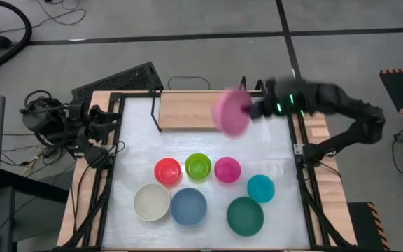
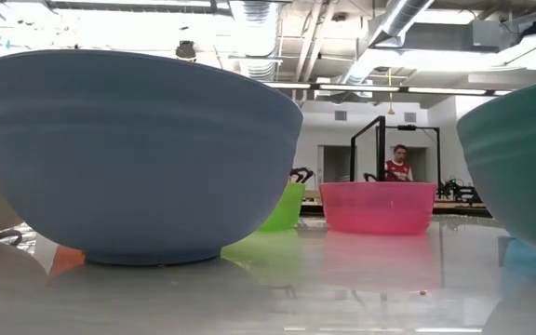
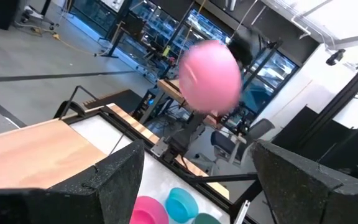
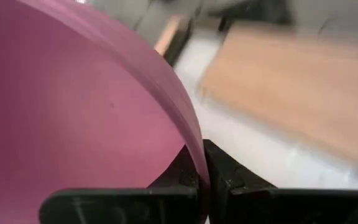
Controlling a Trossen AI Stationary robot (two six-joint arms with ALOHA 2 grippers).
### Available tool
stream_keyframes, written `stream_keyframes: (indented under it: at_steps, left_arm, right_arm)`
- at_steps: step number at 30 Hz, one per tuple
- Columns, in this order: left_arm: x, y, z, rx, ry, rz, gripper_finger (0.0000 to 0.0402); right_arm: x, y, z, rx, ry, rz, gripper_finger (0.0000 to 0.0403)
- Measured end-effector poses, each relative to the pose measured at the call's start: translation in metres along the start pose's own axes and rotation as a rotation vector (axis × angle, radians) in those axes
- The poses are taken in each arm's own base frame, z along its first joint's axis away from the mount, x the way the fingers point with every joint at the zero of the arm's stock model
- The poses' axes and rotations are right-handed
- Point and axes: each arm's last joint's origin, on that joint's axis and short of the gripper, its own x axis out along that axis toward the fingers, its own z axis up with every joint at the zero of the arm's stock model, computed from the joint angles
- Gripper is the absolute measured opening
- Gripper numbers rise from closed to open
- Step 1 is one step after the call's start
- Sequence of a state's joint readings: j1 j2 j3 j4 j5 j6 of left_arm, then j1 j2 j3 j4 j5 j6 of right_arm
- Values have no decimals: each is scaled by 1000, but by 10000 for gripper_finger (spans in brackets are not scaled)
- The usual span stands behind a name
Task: Place and stack bowls onto a shelf
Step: Put the pink bowl on the shelf
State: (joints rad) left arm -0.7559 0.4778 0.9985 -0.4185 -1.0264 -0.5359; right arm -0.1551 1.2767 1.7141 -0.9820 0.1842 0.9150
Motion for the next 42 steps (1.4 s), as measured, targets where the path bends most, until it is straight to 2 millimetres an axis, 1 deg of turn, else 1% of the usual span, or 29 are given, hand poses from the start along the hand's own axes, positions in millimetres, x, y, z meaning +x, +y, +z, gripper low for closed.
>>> stream_keyframes:
  at_steps: [3,6,9,11,13,15,18,20,23,26,29,33,36,38,42]
  left_arm:
    - [0,1,-1,2,6,5,284]
    - [0,1,-1,-6,7,6,284]
    - [0,1,-1,-25,7,6,284]
    - [0,1,-1,-27,7,6,284]
    - [0,1,-1,-30,7,6,284]
    - [0,1,-1,-30,7,6,284]
    - [0,1,-1,-44,7,6,284]
    - [0,1,-1,-46,7,6,284]
    - [0,1,-1,-47,7,6,284]
    - [0,1,-1,-40,4,12,284]
    - [0,2,-1,-39,-7,30,284]
    - [0,2,0,-43,-22,52,284]
    - [0,3,0,-56,-38,77,284]
    - [0,4,0,-67,-53,97,284]
    - [0,5,1,-99,-84,140,284]
  right_arm:
    - [19,-9,43,-56,-83,-74,24]
    - [49,-28,83,-67,-70,-113,24]
    - [83,-48,113,-80,-8,-97,24]
    - [104,-66,129,-60,34,-101,24]
    - [129,-82,139,-40,95,-88,24]
    - [155,-100,142,-19,173,-76,24]
    - [188,-128,138,10,312,-112,24]
    - [201,-144,133,15,391,-162,24]
    - [212,-161,129,-50,476,-198,24]
    - [215,-161,127,-171,495,-179,24]
    - [206,-154,130,-396,517,-169,24]
    - [191,-148,138,-729,533,-268,24]
    - [185,-147,143,-907,543,-296,24]
    - [187,-148,145,-956,555,-291,24]
    - [204,-159,145,-965,589,-276,24]
